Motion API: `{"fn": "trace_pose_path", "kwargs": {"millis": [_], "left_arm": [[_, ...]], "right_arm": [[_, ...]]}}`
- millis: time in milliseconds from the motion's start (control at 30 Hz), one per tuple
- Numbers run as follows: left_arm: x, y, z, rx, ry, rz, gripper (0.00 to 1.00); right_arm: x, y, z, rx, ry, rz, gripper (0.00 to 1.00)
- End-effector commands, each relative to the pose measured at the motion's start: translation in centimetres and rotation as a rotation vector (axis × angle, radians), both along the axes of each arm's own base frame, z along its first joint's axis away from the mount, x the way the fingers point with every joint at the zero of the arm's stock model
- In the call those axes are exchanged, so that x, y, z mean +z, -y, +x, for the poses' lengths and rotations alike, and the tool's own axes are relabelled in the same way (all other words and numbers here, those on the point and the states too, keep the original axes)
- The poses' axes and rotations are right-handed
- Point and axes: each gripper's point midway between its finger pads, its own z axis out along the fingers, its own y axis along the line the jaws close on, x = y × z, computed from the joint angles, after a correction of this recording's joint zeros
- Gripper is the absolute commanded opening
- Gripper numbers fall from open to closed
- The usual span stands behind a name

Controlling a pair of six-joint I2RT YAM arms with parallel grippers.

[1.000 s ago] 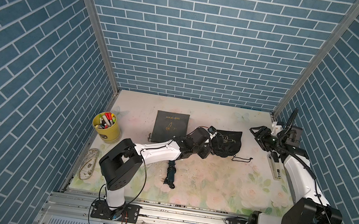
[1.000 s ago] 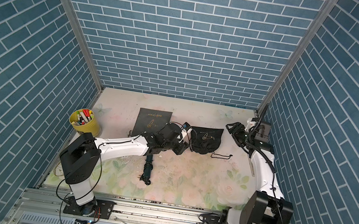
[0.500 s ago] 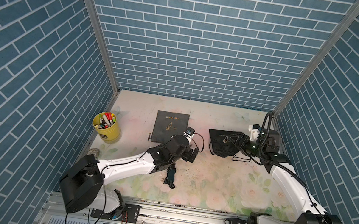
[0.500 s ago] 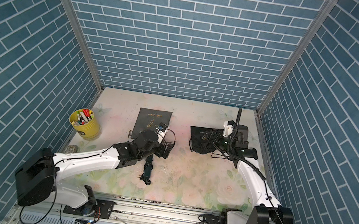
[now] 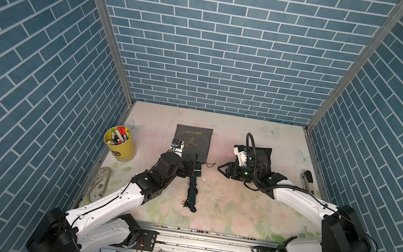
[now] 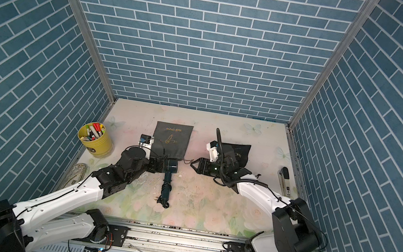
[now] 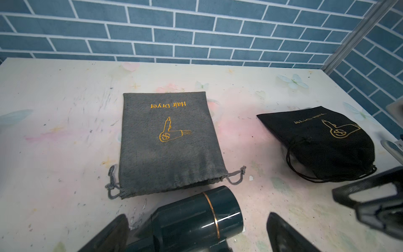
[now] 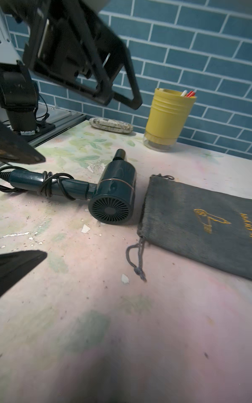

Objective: Pack away hair dryers
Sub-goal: Pick up the hair dryer from the center of the board.

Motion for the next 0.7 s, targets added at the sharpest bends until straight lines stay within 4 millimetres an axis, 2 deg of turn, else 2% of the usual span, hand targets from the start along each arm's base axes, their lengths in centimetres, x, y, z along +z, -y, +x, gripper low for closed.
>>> {"fn": "trace_pose_path", "kwargs": {"millis": [0, 167, 300, 467, 667], "left_arm": [[-1.8, -2.2, -1.0, 0.063, -0.062, 0.034, 1.0], [-3.0, -5.1, -1.2, 0.164, -0.099, -0.028, 1.0], [-3.9, -6.0, -1.7, 0.177, -0.15, -0.053, 1.0], [-4.4, -7.1, -1.8, 0.231, -0.183, -0.052, 1.0], [-5.3, -7.8, -1.8, 0.252, -0.229, -0.15, 1.0]], "right_arm": [[-0.7, -2.7, -0.2, 0.067, 0.061, -0.021, 0.62], [-2.9, -6.2, -2.9, 0.184, 0.024, -0.055, 0.63], [-3.8, -8.0, -4.7, 0.26, 0.008, -0.068, 0.65], [-5.4, -9.3, -6.5, 0.328, -0.029, -0.11, 0.65], [-7.1, -9.8, -7.1, 0.348, -0.061, -0.177, 0.65]]}}
